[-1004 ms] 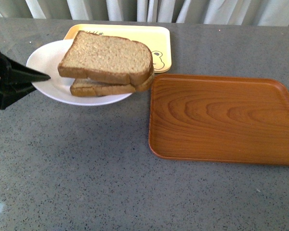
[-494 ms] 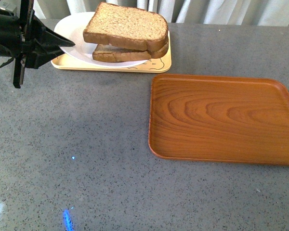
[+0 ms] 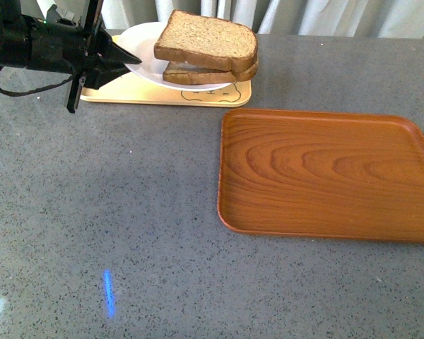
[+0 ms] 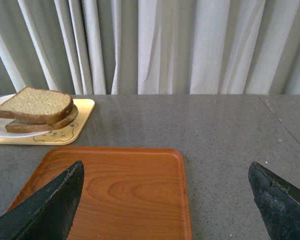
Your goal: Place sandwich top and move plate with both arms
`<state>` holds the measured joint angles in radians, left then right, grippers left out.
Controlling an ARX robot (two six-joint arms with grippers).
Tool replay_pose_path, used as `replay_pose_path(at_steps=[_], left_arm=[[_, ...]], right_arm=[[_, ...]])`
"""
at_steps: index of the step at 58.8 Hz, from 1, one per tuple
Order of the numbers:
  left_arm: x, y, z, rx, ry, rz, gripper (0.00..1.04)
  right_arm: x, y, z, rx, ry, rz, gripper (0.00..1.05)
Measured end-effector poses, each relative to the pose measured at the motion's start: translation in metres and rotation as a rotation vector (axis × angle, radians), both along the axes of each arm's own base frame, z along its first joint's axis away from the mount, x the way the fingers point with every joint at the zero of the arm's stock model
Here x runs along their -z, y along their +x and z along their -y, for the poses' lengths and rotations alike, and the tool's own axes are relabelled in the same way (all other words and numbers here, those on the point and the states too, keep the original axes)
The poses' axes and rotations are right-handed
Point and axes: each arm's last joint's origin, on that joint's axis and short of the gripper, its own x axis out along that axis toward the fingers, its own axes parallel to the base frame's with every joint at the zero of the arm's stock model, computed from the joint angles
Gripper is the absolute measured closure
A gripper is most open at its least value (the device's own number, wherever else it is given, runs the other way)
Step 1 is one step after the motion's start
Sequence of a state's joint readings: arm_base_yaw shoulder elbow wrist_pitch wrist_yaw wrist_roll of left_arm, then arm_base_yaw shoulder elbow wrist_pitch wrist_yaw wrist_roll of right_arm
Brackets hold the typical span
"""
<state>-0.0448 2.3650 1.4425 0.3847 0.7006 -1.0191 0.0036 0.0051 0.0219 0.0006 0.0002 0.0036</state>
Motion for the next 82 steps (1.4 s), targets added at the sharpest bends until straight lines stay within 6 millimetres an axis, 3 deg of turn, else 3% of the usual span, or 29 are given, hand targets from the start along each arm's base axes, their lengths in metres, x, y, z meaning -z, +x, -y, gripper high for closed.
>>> replay_pose_path(at_steps=[26,61,82], left_arm=[[0.012,0.033,-0.009,-0.015,0.013,-0.012,1.02],[0.017,0.04,-0.018,-0.002,0.058,-0.02,1.02],[0.013,0.044,-0.028,-0.008,0.076,-0.011,0.49]], right_arm=[[0.0,0.0,0.0,0.0,0.0,0.0,0.09],[0.0,0.0,0.0,0.0,0.0,0.0,0.09],[0.0,0.0,0.0,0.0,0.0,0.0,0.09]])
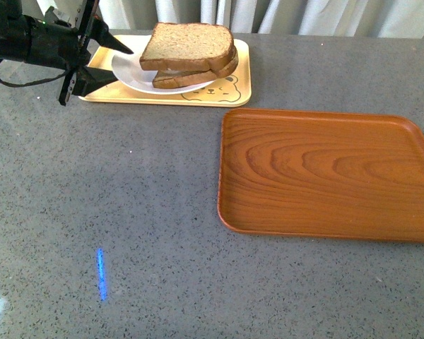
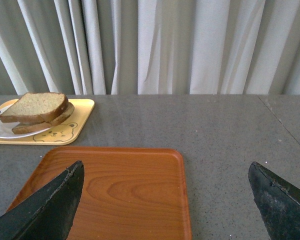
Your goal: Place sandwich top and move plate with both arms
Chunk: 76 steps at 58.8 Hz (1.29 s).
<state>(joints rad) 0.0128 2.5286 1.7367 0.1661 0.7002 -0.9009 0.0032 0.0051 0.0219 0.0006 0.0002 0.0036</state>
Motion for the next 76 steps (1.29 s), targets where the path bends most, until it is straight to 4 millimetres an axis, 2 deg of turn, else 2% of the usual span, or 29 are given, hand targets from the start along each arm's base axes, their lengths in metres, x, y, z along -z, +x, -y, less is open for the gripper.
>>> replay_pose_path(at_steps=[17,47,53,60,62,65,68,71,73,76], left_arm=[[-0.002,0.005,-0.012,-0.015,0.012,0.005,0.08],[-0.012,0.006,-0.045,-0.076,0.002,0.055,0.09],[-0.025,-0.01,-0.055,-0.101,-0.011,0.099,0.09],[-0.051,-0.034,-0.064,-0.13,0.001,0.207,0.09],[-0.056,-0.041,-0.064,-0.189,0.088,0.303,0.13],[-0.067,-0.057,-0.063,-0.324,0.324,0.521,0.22],[-0.079,-0.084,-0.061,-0.419,0.544,0.678,0.31],[-0.088,-0.109,-0.058,-0.459,0.695,0.759,0.38],[-0.097,-0.133,-0.055,-0.465,0.811,0.823,0.45],[-0.104,-0.155,-0.05,-0.457,0.889,0.865,0.52]], right_arm=[[0.0,0.0,0.0,0.0,0.0,0.0,0.09],[0.0,0.0,0.0,0.0,0.0,0.0,0.09],[0.0,0.0,0.0,0.0,0.0,0.0,0.09],[0.0,0.0,0.0,0.0,0.0,0.0,0.09],[0.0,0.0,0.0,0.0,0.0,0.0,0.09],[0.0,0.0,0.0,0.0,0.0,0.0,0.09],[0.0,0.0,0.0,0.0,0.0,0.0,0.09],[0.0,0.0,0.0,0.0,0.0,0.0,0.09],[0.0,0.0,0.0,0.0,0.0,0.0,0.09],[0.0,0.0,0.0,0.0,0.0,0.0,0.09]])
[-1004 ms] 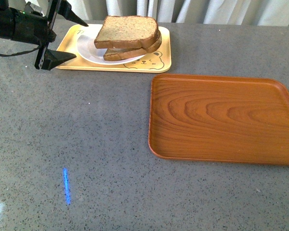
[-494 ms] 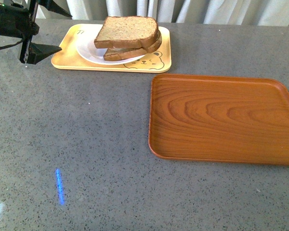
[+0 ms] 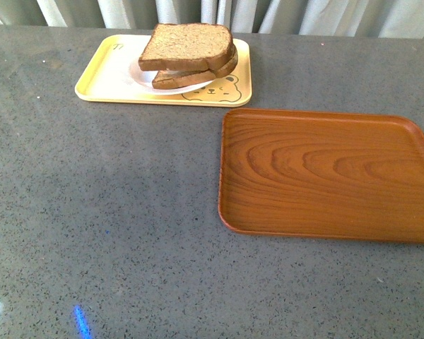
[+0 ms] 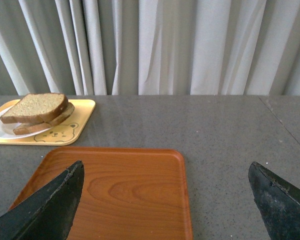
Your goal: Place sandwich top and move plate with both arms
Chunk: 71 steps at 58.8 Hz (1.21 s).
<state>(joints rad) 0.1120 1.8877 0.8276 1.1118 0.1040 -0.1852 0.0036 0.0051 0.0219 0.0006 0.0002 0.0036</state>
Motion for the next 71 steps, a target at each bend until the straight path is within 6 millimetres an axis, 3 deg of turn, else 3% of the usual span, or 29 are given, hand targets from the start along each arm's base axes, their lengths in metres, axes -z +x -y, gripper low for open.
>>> replay_pose_path(at_steps=[4,17,29,36,71], left_arm=[[-0.003,-0.03,0.007,-0.001,0.085,0.009,0.65],[0.017,-0.091,0.021,0.007,0.153,-0.077,1.03],[0.013,-0.144,0.037,0.004,0.166,-0.062,1.03],[0.013,-0.165,0.038,0.003,0.168,-0.064,1.03],[0.011,-0.215,0.038,0.003,0.169,-0.063,1.03]], right_arm=[[0.0,0.0,0.0,0.0,0.0,0.0,0.09],[0.0,0.0,0.0,0.0,0.0,0.0,0.09],[0.0,0.0,0.0,0.0,0.0,0.0,0.09],[0.0,0.0,0.0,0.0,0.0,0.0,0.09],[0.0,0.0,0.0,0.0,0.0,0.0,0.09]])
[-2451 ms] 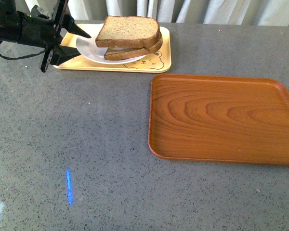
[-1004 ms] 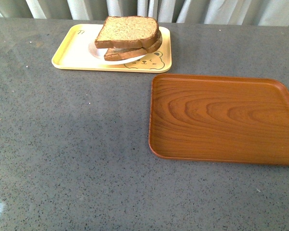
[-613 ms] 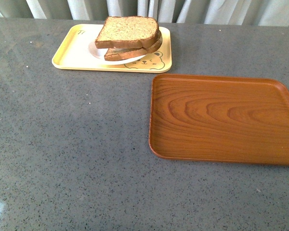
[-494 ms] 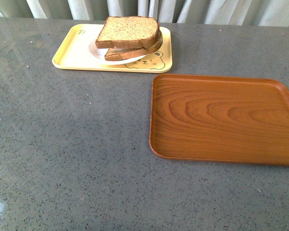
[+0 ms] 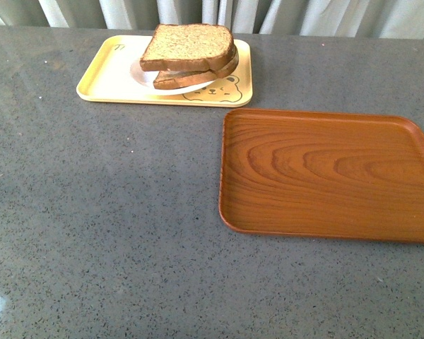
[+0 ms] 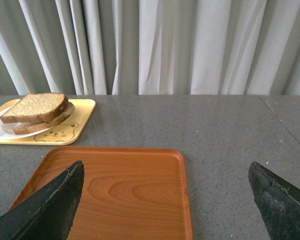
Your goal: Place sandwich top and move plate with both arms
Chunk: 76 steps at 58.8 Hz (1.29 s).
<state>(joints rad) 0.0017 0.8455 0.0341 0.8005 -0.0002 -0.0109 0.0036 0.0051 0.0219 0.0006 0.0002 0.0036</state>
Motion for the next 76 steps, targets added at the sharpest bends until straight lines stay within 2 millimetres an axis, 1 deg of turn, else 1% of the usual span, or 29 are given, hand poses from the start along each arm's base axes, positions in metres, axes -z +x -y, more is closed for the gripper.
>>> replay_pose_path(at_steps=[16,33,76], left_arm=[[-0.003,-0.015,0.0,0.0,0.0,0.008,1.03],[-0.007,-0.026,0.0,0.0,0.0,0.023,1.03],[-0.008,-0.043,0.0,0.0,0.0,0.027,1.03]], right_arm=[[0.0,0.0,0.0,0.0,0.0,0.0,0.09],[0.0,0.0,0.0,0.0,0.0,0.0,0.09],[0.0,0.0,0.0,0.0,0.0,0.0,0.09]])
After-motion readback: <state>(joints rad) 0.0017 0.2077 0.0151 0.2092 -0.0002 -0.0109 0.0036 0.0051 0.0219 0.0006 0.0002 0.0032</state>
